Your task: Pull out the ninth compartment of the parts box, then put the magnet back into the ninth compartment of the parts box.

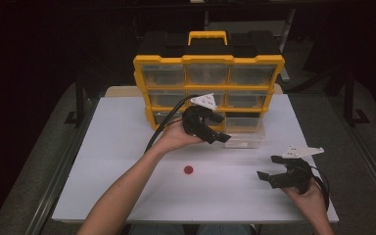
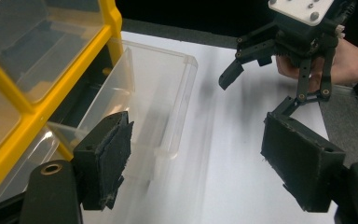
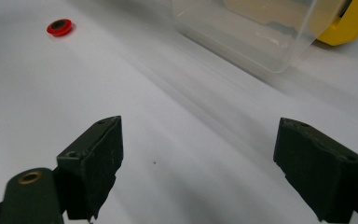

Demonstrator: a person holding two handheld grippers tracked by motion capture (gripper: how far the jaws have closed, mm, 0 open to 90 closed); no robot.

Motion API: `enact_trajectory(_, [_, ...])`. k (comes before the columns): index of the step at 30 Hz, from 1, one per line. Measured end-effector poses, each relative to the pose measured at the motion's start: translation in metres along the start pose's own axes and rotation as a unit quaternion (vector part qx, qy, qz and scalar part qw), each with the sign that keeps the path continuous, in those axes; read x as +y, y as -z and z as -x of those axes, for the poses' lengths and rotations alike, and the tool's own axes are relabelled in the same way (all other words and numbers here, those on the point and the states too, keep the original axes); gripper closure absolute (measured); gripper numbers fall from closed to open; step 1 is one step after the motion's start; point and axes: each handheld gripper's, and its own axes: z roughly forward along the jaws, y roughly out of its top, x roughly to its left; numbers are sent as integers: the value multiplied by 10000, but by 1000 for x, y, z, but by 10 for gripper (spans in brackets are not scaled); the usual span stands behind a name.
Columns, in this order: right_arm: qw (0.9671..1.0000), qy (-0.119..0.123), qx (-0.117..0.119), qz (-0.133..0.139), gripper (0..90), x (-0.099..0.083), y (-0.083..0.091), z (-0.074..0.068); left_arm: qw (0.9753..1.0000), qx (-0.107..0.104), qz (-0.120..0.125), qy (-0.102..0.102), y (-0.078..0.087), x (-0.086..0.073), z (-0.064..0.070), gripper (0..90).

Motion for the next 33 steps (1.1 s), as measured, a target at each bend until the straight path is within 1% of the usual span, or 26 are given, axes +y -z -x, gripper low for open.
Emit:
enact_trajectory(2, [10000,19,-20,-14,149,-1,0,0,10000,1,21,-5,4,-2,0,241])
enact_trajectory(3, [10000,5,-12,-15,149,-1,0,0,10000,12,13,-47,6,-3,0,242])
enact_trajectory(5, [10000,2,-26,-51,149,-2,0,1,10000,66,15,-59,10,-5,1,242])
enact_trajectory(7, [10000,-19,-24,-70,149,-2,0,0,10000,71,24,-36,14,-9,2,242])
enact_trajectory(8, [10000,-7,-22,-81,149,-2,-1,-1,9999,94,49,20,16,-11,3,241])
enact_trajectory(10, [9999,0,-40,-106,149,-2,-2,-3,9999,157,2,-12,21,-16,3,241])
enact_trajectory(13, [9999,18,-38,-100,149,-2,-2,-5,9998,191,30,33,27,-23,4,241])
enact_trajectory(14, [9999,18,-50,-104,149,-2,-2,-5,9998,212,38,17,29,-25,4,240])
enact_trajectory(15, [9999,-18,-58,-120,149,-2,-1,-5,9997,247,29,-9,31,-27,4,237])
enact_trajectory(16, [9999,-29,-58,-118,149,-2,-1,-6,9995,312,65,8,33,-29,5,234])
enact_trajectory(17, [9999,-8,-58,-97,149,-3,-1,-6,9994,349,63,4,35,-32,5,229])
enact_trajectory(20, [9999,-21,-56,-106,149,-4,0,-6,9992,399,29,60,38,-40,5,219])
enact_trajectory(22, [9999,-24,-48,-96,149,-4,-1,-5,9990,424,50,156,40,-45,7,206])
enact_trajectory(23, [10000,-10,-43,-85,149,-3,-1,-5,9989,437,61,167,40,-47,7,205])
enact_trajectory(28, [10000,21,-51,-44,149,-1,0,-8,9977,616,182,233,48,-59,15,200])
enact_trajectory(29, [10000,35,-41,-21,149,0,0,-8,9974,631,191,281,49,-62,16,200])
enact_trajectory(33, [10000,42,0,-4,149,1,0,-10,9969,698,189,321,55,-71,22,199])
